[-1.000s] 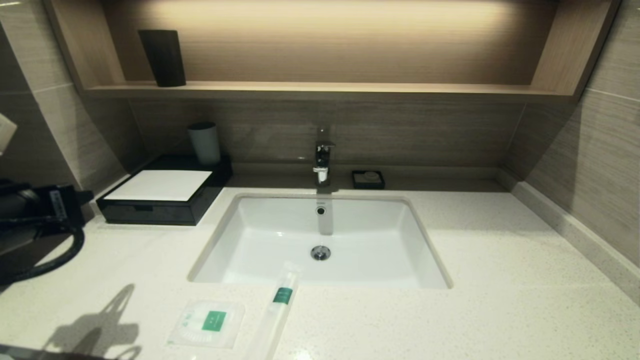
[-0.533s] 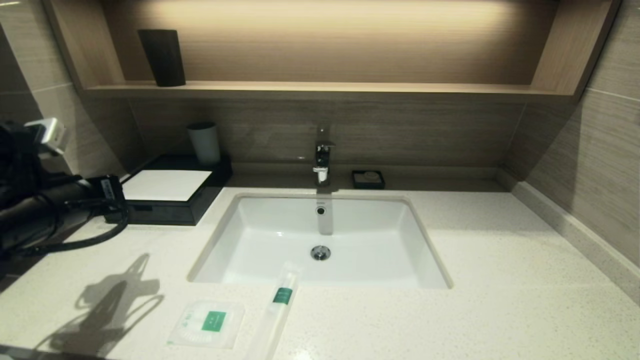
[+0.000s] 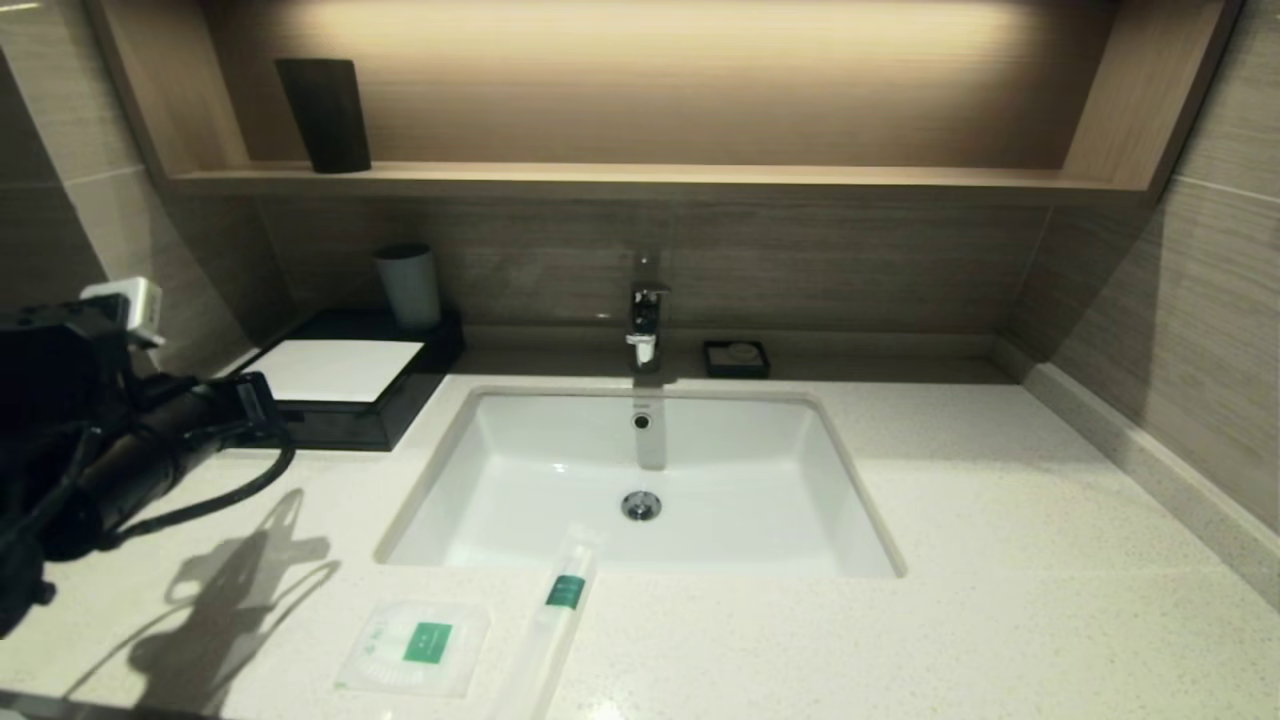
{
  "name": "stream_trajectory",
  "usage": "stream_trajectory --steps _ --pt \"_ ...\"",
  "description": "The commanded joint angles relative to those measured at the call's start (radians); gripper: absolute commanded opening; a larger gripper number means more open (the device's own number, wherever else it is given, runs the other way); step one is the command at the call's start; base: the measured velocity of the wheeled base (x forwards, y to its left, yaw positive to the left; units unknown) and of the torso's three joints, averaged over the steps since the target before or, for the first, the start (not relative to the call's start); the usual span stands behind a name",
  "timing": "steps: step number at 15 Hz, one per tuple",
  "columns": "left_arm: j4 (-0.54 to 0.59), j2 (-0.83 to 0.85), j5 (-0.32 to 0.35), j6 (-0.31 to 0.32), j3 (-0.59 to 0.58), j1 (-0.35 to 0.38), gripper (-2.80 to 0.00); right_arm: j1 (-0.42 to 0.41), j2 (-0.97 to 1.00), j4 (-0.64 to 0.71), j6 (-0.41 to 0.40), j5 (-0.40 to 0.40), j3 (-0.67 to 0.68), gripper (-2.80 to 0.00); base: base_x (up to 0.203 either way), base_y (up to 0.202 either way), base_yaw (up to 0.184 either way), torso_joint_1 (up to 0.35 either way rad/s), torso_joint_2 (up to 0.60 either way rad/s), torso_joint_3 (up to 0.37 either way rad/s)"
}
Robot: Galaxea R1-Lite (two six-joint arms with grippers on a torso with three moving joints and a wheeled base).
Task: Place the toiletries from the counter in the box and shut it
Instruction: Open the drawer
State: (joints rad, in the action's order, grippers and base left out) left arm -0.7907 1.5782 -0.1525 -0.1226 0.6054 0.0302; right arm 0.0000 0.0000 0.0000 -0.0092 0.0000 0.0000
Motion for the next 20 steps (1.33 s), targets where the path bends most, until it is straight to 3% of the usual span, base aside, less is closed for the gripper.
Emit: stream_trajectory --steps 1,5,11,15,20 --pt "-0.015 0.040 -0.011 -0.002 -0.008 0.000 -2.80 0.000 0.000 0.001 0.000 0.000 0.000 -2.80 0.000 0.000 0.000 0.000 0.00 0.000" --pt "-0.032 0.068 -0.028 0.000 -0.041 0.000 -2.80 0.000 -0.001 0.000 -0.001 0.000 0.000 -2.80 0.000 0.000 0.000 0.000 0.00 0.000" --pt "-0.192 0.097 -0.049 0.017 -0.120 0.000 -2.80 0.000 0.000 0.000 -0.001 0.000 0.000 -2.80 0.000 0.000 0.000 0.000 0.00 0.000" --pt "-0.313 0.117 -0.068 0.082 -0.163 0.023 -2.80 0.000 -0.001 0.000 -0.002 0.000 0.000 -2.80 0.000 0.000 0.000 0.000 0.00 0.000" --pt "-0.321 0.135 -0.071 0.077 -0.168 0.028 -2.80 0.000 0.000 0.001 0.000 0.000 0.000 -2.80 0.000 0.000 0.000 0.000 0.00 0.000"
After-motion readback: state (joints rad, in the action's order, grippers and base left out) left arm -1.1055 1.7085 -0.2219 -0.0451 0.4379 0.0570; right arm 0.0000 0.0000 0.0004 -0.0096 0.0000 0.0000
